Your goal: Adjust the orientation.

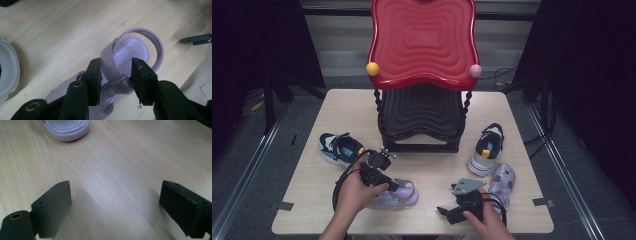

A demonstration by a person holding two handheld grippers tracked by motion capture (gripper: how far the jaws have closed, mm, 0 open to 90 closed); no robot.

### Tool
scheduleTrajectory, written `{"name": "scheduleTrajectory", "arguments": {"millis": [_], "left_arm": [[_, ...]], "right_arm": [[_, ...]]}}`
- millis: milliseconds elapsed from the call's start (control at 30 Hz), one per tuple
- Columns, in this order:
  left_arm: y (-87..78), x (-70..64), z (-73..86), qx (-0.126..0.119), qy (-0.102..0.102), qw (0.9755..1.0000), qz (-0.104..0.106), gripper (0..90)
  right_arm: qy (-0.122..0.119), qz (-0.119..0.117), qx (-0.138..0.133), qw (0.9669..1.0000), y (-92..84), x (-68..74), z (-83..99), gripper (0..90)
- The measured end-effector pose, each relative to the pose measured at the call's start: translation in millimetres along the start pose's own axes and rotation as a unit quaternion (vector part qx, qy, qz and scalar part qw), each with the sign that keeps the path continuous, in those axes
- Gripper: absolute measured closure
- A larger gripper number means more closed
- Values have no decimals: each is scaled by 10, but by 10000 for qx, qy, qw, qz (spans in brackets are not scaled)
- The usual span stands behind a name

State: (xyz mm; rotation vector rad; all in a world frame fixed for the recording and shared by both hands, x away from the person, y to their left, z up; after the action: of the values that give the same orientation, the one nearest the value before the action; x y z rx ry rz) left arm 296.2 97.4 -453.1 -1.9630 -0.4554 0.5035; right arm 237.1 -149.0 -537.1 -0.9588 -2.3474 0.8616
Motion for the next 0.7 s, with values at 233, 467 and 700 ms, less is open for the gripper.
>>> {"name": "scheduleTrajectory", "arguments": {"millis": [233,467,700], "left_arm": [[-58,-60,-12,65,320,9995,-7,744],[-171,-121,-58,129,624,9977,-220,767],[-326,-211,-261,41,997,9946,-301,769]], "right_arm": [[-1,-1,1,10000,0,0,0,100],[-1,0,-1,10000,0,0,0,100],[-5,3,-18,10000,1,-2,-3,100]]}}
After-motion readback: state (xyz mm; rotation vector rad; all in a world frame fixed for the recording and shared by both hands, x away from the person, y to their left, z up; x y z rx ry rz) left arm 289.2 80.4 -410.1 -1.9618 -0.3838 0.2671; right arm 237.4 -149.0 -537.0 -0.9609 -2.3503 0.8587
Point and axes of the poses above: each handheld gripper's, and its own axes: y roughly forward along the jaws, z roughly out of its underside, x roughly to its left, the point moved 4 cm from there along y, roughly forward along the jaws, and after that the axes turned 12 degrees about y, right-handed, at the moved point
